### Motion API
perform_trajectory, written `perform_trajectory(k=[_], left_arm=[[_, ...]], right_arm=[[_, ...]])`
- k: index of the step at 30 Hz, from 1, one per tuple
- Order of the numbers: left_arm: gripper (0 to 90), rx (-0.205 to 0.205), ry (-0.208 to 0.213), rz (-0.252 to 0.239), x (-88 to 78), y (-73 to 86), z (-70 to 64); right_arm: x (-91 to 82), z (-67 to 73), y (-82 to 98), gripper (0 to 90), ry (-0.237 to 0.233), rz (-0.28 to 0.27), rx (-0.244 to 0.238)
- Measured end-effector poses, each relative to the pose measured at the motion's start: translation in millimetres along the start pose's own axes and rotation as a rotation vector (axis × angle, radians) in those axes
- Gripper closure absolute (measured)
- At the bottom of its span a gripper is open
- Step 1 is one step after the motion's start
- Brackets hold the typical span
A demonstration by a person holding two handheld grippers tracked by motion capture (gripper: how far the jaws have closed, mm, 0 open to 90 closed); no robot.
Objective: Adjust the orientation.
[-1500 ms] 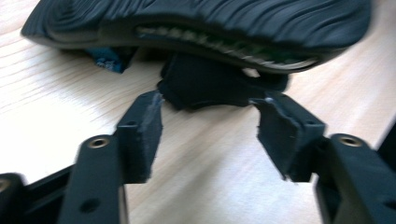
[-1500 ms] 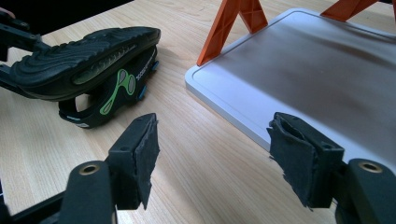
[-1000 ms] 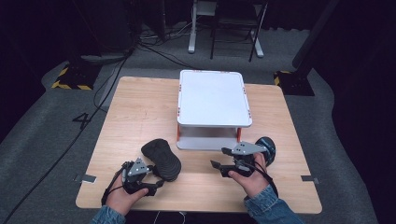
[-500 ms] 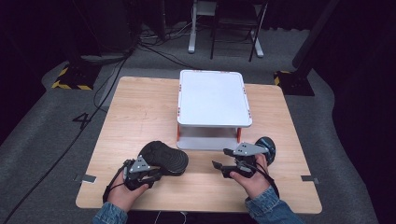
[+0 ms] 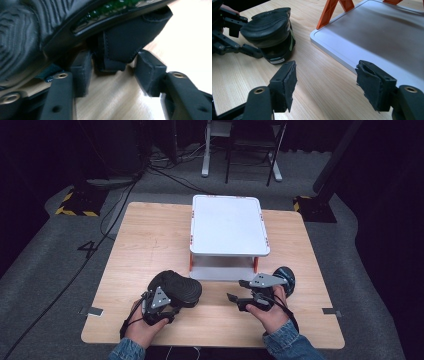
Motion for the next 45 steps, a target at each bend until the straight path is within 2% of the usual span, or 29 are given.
perform_trajectory(k=[2,4,5,8,9,12,13,14,17,19,21,22,23,25,26,29,32,34,36,38,41,43,45], left_arm=[[58.8,0.009,-0.006,-0.011,-0.1,-0.8,2.0],[60.7,-0.005,0.001,-0.043,-3.8,-2.0,5.9],[62.1,-0.026,0.009,-0.051,-5.8,-2.1,6.9],[63.1,-0.019,0.011,-0.061,-10.9,-1.2,9.0],[63.2,-0.004,0.007,-0.059,-13.2,-0.6,9.3],[63.4,-0.006,0.019,-0.069,-22.4,1.6,7.8],[63.5,-0.009,0.017,-0.086,-29.9,3.1,9.0],[63.5,-0.009,0.017,-0.086,-29.9,3.1,9.0],[63.4,-0.033,0.011,-0.128,-43.0,6.0,15.2],[63.1,-0.025,-0.025,-0.157,-54.5,7.6,22.2],[63.1,-0.023,-0.037,-0.159,-59.2,9.4,24.7],[62.9,-0.036,-0.033,-0.163,-60.5,10.4,24.4],[62.8,-0.020,-0.042,-0.158,-63.4,12.4,26.5],[62.8,-0.025,-0.038,-0.161,-64.3,12.8,25.8],[62.7,-0.012,-0.044,-0.161,-65.4,12.5,26.9],[61.2,-0.010,-0.047,-0.173,-65.2,10.8,27.1],[59.1,-0.010,-0.039,-0.195,-59.8,5.6,24.6],[55.9,0.005,-0.038,-0.200,-55.1,1.0,23.0],[54.5,0.025,-0.055,-0.213,-49.9,-4.6,22.7],[51.3,0.017,-0.057,-0.228,-45.9,-10.3,23.7],[39.7,0.018,-0.072,-0.284,-38.6,-21.1,26.4],[37.2,0.011,-0.053,-0.334,-36.1,-27.9,26.7],[32.5,0.006,-0.058,-0.374,-38.5,-33.4,26.1]], right_arm=[[-0.4,-0.1,0.5,32.7,0.001,0.001,0.002],[-1.3,-0.8,0.9,32.7,0.002,-0.001,0.005],[-2.1,-1.4,1.2,32.7,0.003,-0.002,0.009],[-2.8,-2.0,1.5,32.7,0.003,-0.003,0.013],[-2.8,-2.0,1.5,32.7,0.002,-0.003,0.013],[-2.5,-2.9,1.4,32.7,0.002,-0.002,0.014],[-2.1,-3.6,1.2,32.7,0.001,-0.001,0.014],[-2.1,-3.6,1.2,32.7,0.001,-0.001,0.014],[-0.9,-3.7,0.5,32.7,-0.004,-0.002,0.017],[1.8,-2.9,-0.4,32.5,-0.012,0.005,0.013],[2.8,-2.7,-0.5,32.4,-0.014,0.007,0.015],[4.6,-2.9,-0.5,32.2,-0.018,0.011,0.015],[6.6,-3.4,-0.2,32.0,-0.020,0.018,0.015],[7.4,-3.5,-0.1,31.9,-0.022,0.020,0.015],[8.3,-3.6,-0.1,31.9,-0.026,0.022,0.018],[8.9,-3.5,-0.5,31.9,-0.030,0.019,0.018],[7.8,-4.1,0.3,31.9,-0.025,0.019,0.020],[6.3,-4.5,1.8,31.9,-0.019,0.020,0.021],[4.7,-4.9,3.4,31.9,-0.014,0.020,0.023],[2.6,-5.5,4.9,31.9,-0.008,0.020,0.026],[-2.9,-7.6,9.3,31.9,0.008,0.020,0.033],[-3.8,-8.3,10.2,31.9,0.013,0.021,0.034],[-6.6,-10.4,12.4,32.0,0.019,0.021,0.040]])
Point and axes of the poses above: each handheld gripper's, and its own axes: x roughly forward along the jaws, y roughly out of its underside, z roughly to its left, the point moved 5 cm from there along x, roughly forward along the jaws
